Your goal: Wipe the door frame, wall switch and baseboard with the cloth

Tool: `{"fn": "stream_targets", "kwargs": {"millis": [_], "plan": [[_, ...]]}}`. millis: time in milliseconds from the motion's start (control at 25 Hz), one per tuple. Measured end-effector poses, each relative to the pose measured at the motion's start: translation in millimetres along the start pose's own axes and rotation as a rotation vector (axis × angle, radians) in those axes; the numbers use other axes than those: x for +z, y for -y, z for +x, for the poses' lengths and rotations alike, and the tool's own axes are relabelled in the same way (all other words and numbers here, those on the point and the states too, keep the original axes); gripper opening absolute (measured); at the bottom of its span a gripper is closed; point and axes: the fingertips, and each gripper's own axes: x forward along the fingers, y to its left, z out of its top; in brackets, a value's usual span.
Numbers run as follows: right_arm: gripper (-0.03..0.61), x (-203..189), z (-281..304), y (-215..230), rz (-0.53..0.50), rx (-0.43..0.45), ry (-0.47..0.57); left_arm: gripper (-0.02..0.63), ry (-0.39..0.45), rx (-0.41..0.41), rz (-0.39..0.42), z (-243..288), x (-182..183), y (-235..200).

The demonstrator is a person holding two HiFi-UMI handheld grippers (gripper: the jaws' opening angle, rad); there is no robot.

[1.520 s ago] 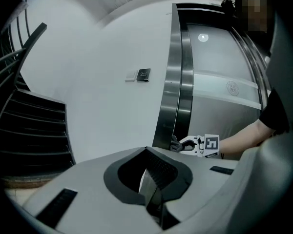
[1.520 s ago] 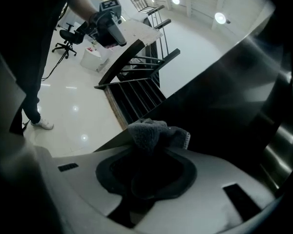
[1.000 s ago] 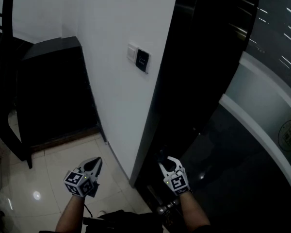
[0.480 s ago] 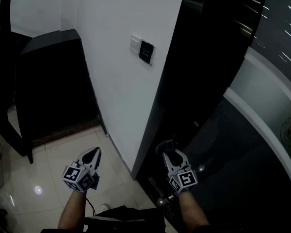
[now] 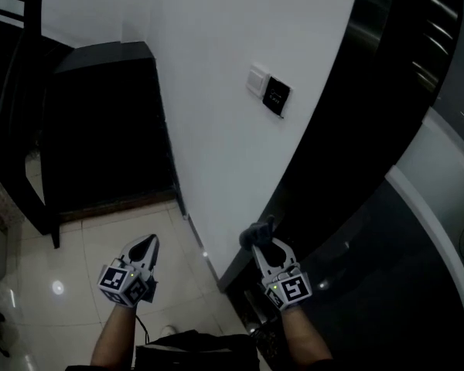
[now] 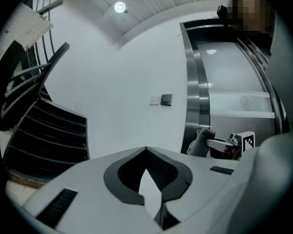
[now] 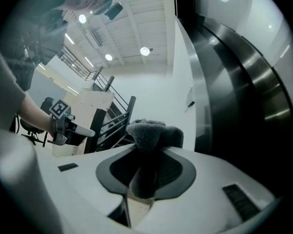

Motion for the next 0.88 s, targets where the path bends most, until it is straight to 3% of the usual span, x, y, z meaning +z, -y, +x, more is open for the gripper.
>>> {"fn": "stream_targets", "kwargs": {"millis": [240, 520, 680, 880], "plan": [[0.084, 13.8, 121.9, -76.6, 0.007, 0.162, 0.063, 0.002, 0.024, 0.162, 0.07, -62.8, 36.2, -104.7], [0.084, 25.9, 242.0, -176.7, 0.052, 0.325, 0.123, 0.002, 0.048, 0.326, 0.095, -136.7, 70.3, -210.9], [0.084, 19.6, 297.1, -192.2, 0.07, 0.351, 0.116, 0.002, 0.035, 0.32, 0.07, -125.1, 71.4, -253.3], [0.084, 1.4, 384.7, -165.4, 0.086, 0.3, 0.118, 0.002, 0.028, 0.243, 0.092, -50.9, 84.5, -321.4]]}}
